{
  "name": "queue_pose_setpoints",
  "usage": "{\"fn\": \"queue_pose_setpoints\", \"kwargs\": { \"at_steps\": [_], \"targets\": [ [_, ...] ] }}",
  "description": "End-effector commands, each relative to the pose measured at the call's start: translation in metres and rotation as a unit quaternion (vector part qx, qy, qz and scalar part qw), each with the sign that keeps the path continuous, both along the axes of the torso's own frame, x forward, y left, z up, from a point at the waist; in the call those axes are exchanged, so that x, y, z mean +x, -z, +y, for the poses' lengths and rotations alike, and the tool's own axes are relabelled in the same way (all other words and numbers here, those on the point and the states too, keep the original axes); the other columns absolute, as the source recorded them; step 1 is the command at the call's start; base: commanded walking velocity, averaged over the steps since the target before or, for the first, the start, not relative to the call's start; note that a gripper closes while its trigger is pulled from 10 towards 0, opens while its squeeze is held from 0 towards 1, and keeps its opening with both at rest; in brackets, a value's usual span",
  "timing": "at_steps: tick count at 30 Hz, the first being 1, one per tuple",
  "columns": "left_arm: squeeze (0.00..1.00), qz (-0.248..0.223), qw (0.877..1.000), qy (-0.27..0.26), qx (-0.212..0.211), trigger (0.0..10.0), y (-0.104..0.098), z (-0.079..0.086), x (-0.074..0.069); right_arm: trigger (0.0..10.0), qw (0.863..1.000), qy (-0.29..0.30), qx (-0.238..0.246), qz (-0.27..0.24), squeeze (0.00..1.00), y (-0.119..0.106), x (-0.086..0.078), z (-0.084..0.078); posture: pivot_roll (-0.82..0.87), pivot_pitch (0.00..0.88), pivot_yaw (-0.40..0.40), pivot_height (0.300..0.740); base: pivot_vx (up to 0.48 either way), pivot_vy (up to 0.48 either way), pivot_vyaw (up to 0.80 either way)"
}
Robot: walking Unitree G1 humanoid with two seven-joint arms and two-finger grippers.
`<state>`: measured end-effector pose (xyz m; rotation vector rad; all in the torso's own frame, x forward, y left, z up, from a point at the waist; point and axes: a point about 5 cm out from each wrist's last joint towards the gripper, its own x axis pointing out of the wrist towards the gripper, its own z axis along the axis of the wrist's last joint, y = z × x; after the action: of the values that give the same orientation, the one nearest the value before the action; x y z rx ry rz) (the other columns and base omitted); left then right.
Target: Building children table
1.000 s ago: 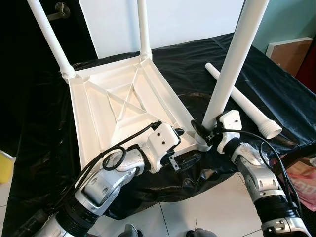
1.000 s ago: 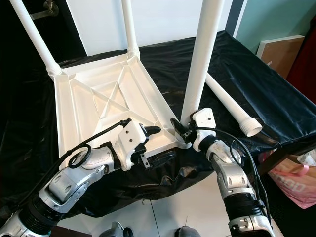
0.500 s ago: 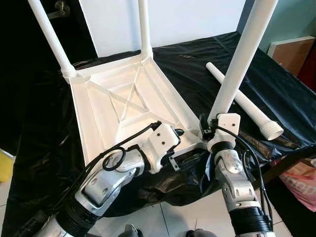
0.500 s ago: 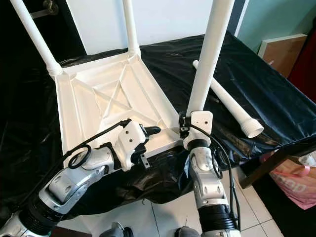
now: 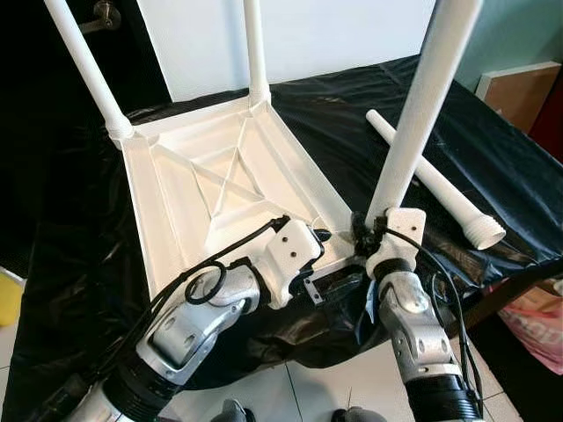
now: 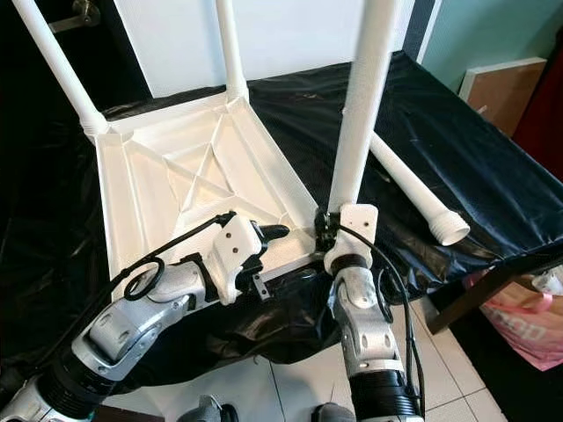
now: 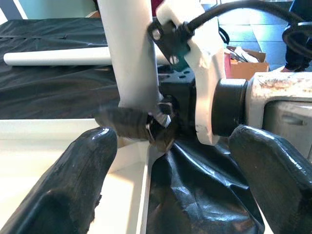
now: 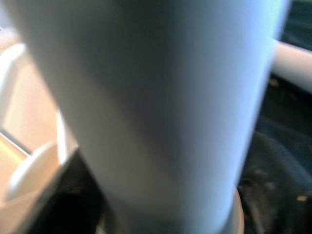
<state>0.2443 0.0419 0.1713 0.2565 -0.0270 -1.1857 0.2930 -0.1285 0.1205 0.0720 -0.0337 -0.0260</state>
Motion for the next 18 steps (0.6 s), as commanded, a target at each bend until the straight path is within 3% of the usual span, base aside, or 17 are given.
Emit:
{"fn": "queue_pose_setpoints", "kwargs": {
  "at_steps": [1, 11, 12, 18],
  "targets": [
    [0.0, 0.001, 0.999, 0.033, 0.013, 10.0, 0.001, 0.0, -0.001, 10.0, 1.0, -0.016, 0.01, 0.003, 1.0, 0.002, -0.001, 0.003, -0.06, 0.081, 0.032, 0.74, 0.0, 0.0, 0.0],
    [0.0, -0.002, 1.0, 0.028, 0.01, 10.0, 0.001, -0.001, -0.001, 10.0, 0.999, -0.043, -0.005, -0.015, 1.0, -0.005, 0.001, -0.005, -0.06, 0.071, 0.022, 0.74, 0.0, 0.0, 0.0],
    [0.0, -0.002, 1.0, 0.027, 0.01, 10.0, 0.002, -0.001, 0.0, 10.0, 0.998, -0.061, -0.01, -0.017, 0.0, -0.006, 0.002, -0.008, -0.06, 0.068, 0.02, 0.74, 0.0, 0.0, 0.0],
    [0.0, -0.008, 1.0, 0.015, 0.009, 10.0, 0.003, 0.0, 0.003, 10.0, 0.993, -0.111, -0.027, -0.027, 0.0, -0.01, 0.006, -0.019, -0.06, 0.066, 0.025, 0.74, 0.0, 0.0, 0.0]
  ]
}}
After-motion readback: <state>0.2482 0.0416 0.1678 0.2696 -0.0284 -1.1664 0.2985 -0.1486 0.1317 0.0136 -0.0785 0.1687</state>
